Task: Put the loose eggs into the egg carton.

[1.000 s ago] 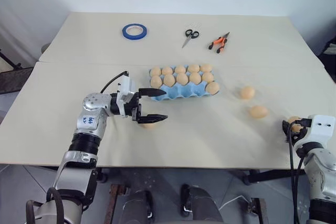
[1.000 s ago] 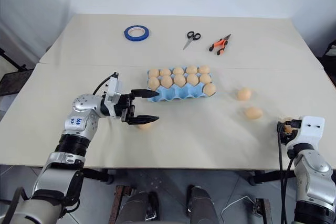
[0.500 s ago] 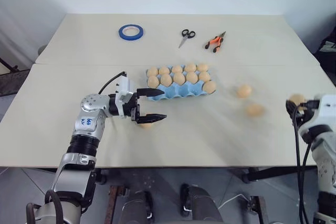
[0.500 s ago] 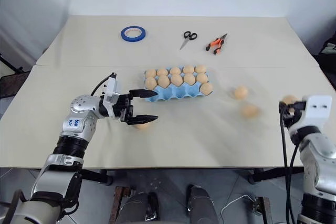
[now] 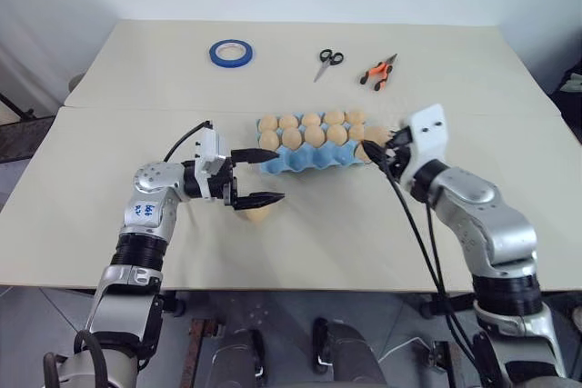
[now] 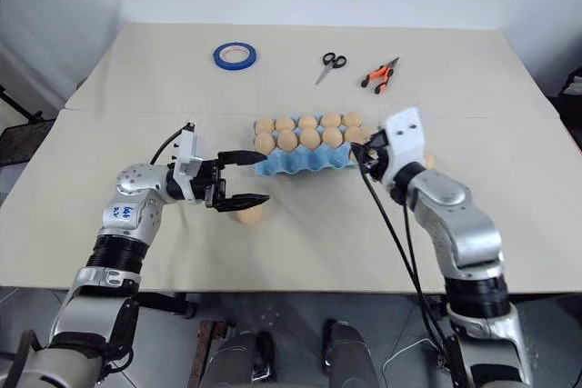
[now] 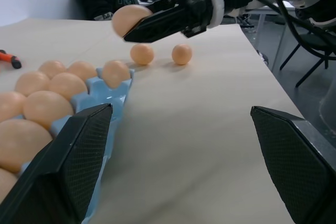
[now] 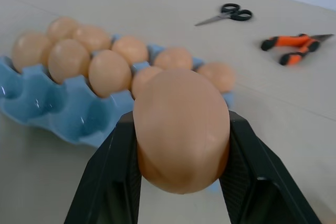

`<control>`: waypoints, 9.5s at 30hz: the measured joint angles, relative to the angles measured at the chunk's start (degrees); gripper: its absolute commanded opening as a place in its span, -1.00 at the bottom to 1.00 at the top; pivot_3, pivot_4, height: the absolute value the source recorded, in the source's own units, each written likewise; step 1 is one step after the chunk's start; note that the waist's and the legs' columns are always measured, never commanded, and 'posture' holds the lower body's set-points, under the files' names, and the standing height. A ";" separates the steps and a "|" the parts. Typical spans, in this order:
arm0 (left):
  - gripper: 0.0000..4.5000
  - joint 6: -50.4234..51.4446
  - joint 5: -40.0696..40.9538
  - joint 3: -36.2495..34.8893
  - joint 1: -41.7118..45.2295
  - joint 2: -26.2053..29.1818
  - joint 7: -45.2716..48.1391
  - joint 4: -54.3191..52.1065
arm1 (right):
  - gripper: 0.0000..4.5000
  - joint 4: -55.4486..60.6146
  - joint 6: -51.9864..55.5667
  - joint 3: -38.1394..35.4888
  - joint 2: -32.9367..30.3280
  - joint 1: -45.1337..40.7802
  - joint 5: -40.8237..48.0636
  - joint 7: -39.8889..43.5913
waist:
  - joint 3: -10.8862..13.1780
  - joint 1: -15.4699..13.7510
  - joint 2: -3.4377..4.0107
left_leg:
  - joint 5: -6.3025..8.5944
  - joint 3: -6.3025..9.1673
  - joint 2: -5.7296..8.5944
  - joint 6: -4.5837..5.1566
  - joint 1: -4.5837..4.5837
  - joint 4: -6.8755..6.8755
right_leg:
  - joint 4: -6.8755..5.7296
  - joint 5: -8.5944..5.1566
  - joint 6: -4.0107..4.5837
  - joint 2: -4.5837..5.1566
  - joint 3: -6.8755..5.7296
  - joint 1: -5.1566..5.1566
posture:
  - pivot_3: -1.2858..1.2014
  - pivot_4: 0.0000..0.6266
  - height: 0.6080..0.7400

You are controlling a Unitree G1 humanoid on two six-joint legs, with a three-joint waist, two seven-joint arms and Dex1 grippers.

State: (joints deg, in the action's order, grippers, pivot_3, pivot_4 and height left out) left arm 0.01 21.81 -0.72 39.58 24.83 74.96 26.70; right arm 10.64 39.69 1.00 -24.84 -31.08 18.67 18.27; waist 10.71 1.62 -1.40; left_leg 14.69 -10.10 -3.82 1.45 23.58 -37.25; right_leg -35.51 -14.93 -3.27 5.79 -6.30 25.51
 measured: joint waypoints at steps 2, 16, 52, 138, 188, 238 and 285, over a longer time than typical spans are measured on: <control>1.00 0.12 0.00 -0.30 -0.48 0.14 -0.36 -1.06 | -0.31 -3.68 -1.57 2.17 1.55 -1.31 -1.48 0.84 | 0.00 0.04 0.00 | 0.00 -0.01 -0.01 0.00 0.00 -0.01 | -0.01 0.00 0.00 0.00 0.00 0.00 | 0.03 -0.52 1.00; 1.00 1.39 0.36 -0.65 -3.18 0.43 -2.77 -4.61 | 0.75 -20.20 -13.64 5.48 5.85 -8.79 -8.05 7.24 | 0.00 0.33 0.00 | -0.05 -0.05 -0.05 -0.09 -0.05 0.02 | -0.12 0.00 0.00 -0.06 0.04 0.04 | 0.03 -0.52 1.00; 1.00 0.64 0.49 -0.75 -1.63 -0.47 -3.30 -3.05 | 0.99 8.17 -12.81 -25.18 -8.02 31.04 0.50 12.16 | 0.00 0.00 -0.01 | 0.00 -0.03 -0.04 -0.09 -0.17 0.07 | 0.03 -0.03 0.07 -0.10 0.11 -0.06 | 0.03 -0.52 1.00; 1.00 2.01 0.75 -2.95 -4.64 2.38 -8.62 -7.79 | 0.98 -3.82 -8.77 1.68 5.19 -0.96 -5.51 9.85 | 0.01 -0.05 0.00 | 0.02 -0.01 -0.09 -0.16 0.02 0.08 | -0.02 -0.02 0.07 -0.09 0.02 0.08 | 0.03 -0.52 1.00; 1.00 0.17 0.42 -2.73 -1.65 0.28 -7.26 -1.82 | 0.98 -19.27 -24.44 -17.40 -0.01 10.40 -5.99 0.69 | 0.05 0.17 0.01 | -0.02 -0.05 -0.04 -0.13 -0.18 0.09 | -0.04 -0.02 0.08 -0.12 0.12 -0.03 | 0.03 -0.52 1.00; 1.00 0.54 0.48 -5.51 -3.66 4.27 -11.42 -3.30 | -0.20 -16.96 -9.39 7.00 19.11 -13.00 -7.27 1.42 | 0.06 1.56 0.04 | -0.11 -0.03 -0.18 -0.35 -0.18 0.13 | -0.29 -0.08 0.18 -0.10 0.16 0.08 | 0.03 -0.52 1.00; 1.00 12.19 3.65 -16.10 -23.98 7.91 -26.60 -23.00 | 0.98 0.59 -21.50 -8.31 -9.47 16.51 3.61 34.87 | 0.08 1.06 0.02 | 0.32 -0.07 -0.33 -0.63 -0.20 0.19 | 0.10 -0.09 0.19 -0.08 0.13 0.00 | 0.03 -0.52 1.00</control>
State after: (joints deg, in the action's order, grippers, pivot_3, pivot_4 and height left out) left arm 12.21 25.46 -16.82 15.59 32.74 48.36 3.70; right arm 11.23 18.19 -7.31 -34.31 -14.57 22.28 53.14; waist 10.79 2.67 -1.39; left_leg 15.02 -10.18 -4.15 0.83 23.37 -37.06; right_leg -35.42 -15.02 -3.09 5.71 -6.17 25.52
